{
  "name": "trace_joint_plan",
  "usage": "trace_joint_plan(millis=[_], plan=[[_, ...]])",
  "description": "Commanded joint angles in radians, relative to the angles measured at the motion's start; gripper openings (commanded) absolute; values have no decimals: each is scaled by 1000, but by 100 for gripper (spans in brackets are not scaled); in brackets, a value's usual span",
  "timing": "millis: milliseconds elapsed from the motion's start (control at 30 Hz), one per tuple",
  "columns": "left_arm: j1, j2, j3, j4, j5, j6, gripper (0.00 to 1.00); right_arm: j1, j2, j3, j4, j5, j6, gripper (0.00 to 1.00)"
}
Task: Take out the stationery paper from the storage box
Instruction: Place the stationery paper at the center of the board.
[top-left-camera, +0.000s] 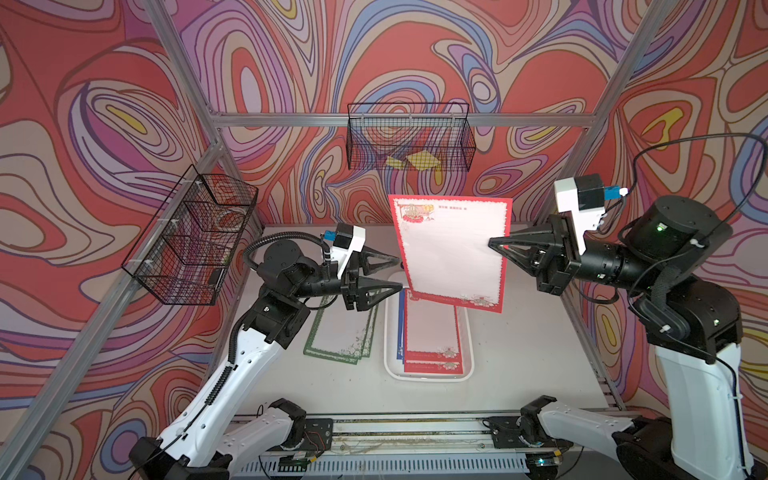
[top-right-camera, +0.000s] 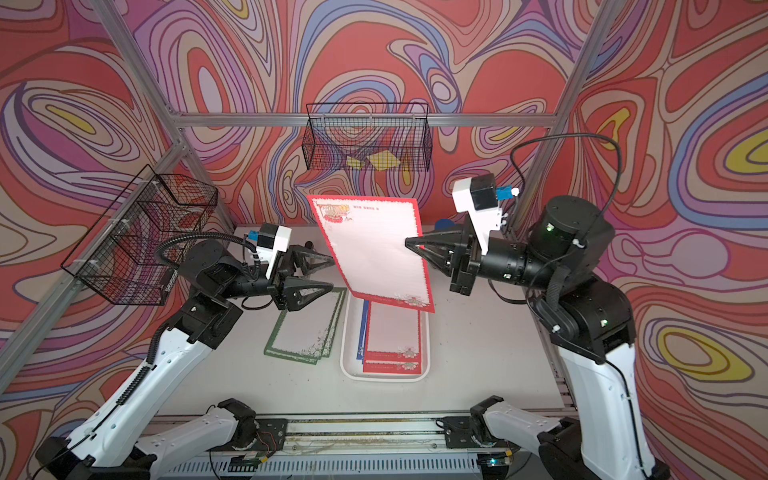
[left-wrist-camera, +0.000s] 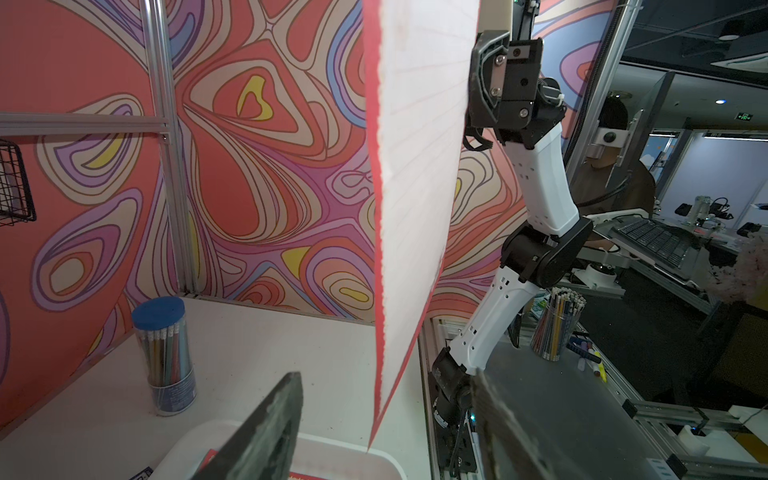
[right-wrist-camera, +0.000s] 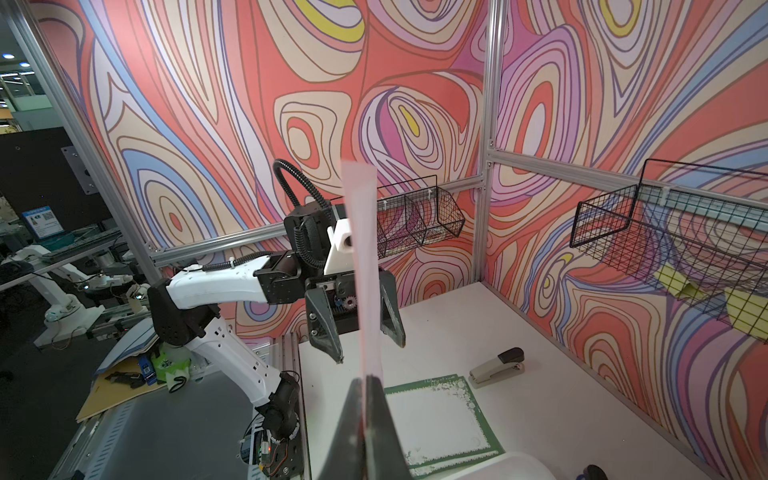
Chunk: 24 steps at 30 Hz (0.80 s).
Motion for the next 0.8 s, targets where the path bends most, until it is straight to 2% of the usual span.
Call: trace_joint_plan(millis=[0,133,267,333,433,600,700,767], plan=[[3,17,33,104,69,-71,68,0,7,-1,-26,-3,-6,0],[3,63,62,274,147,-232,67,-1,6,-51,49,-52,30,0],[3,97,85,408,197,-359,59,0,3,-95,110,-60,50,0],[3,104,95,425,216,-392,51,0,0,-118,143,-60,59,0],[2,99,89,406,218,-388,34,-1,-8,-151,198,-54,77,0],[2,75,85,223,156,-257,34,0,-56,-260,354,-33,127,0],[2,79,83,223,153,-258,26,0,-54,-286,386,-43,149,0],[2,84,89,236,164,-273,16,-1,-52,-299,394,-42,154,0]])
